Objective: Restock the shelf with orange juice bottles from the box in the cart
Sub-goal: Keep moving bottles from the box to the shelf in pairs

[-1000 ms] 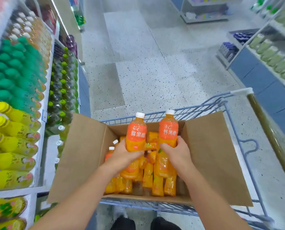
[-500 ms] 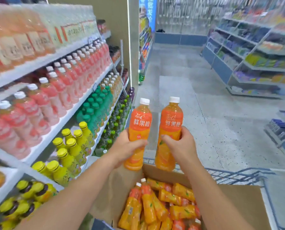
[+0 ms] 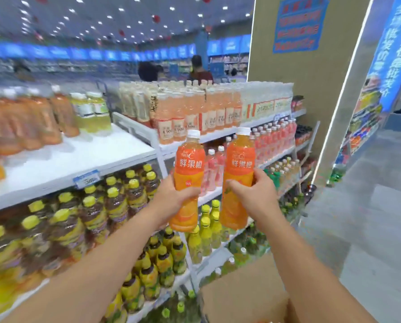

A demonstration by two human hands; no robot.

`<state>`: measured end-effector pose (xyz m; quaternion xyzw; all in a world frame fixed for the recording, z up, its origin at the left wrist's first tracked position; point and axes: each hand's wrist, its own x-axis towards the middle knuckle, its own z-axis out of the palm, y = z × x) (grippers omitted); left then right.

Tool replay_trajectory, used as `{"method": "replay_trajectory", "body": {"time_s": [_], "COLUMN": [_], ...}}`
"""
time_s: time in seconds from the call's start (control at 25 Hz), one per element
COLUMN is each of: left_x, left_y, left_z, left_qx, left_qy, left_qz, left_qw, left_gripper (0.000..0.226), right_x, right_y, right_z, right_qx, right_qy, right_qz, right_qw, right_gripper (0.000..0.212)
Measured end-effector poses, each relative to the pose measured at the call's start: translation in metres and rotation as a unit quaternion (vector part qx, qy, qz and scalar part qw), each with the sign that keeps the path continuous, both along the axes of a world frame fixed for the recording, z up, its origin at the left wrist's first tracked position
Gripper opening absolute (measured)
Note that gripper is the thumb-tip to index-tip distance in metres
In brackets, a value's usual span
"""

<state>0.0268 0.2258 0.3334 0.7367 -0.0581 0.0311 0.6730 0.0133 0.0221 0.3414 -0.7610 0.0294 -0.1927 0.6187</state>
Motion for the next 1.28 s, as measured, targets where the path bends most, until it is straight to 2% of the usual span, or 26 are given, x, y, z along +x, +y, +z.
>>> {"method": "replay_trajectory", "body": {"time_s": [0.32,0.56,0.76,0.92,1.12,1.28], "left_x": [0.001,0.042,0.073,0.083,0.091,0.098], "left_y": [0.154,0.267,0.342,0.376,0.395,0.395], "left_z": [0.034,0.05,0.057,0.054,0.041,0.033], "left_qx": [-0.007,0.012,0.046,0.055,0.061,0.025], "left_qy": [-0.036,-0.083,-0.107,-0.106,-0.089,-0.092], "left_qz": [0.162,0.223,0.268,0.317,0.374,0.395], "left_qw": [0.986,0.971,0.956,0.941,0.921,0.914], "left_gripper": [0.034,0.039,0.043,0.059,0.062,0.061], "right_x": [0.052,0.112,0.162,0.192,0.219,0.229], "right_y": [0.155,0.279,0.368,0.413,0.452,0.467], "right_z": [0.042,0.056,0.058,0.056,0.052,0.042], "right_qx": [-0.008,-0.01,-0.013,-0.012,-0.006,-0.011], "right_qy": [-0.023,-0.051,-0.049,-0.041,-0.03,-0.03], "right_qz": [0.169,0.232,0.267,0.306,0.355,0.369], "right_qw": [0.985,0.971,0.962,0.951,0.934,0.929], "right_gripper": [0.028,0.022,0.032,0.034,0.037,0.035]}}
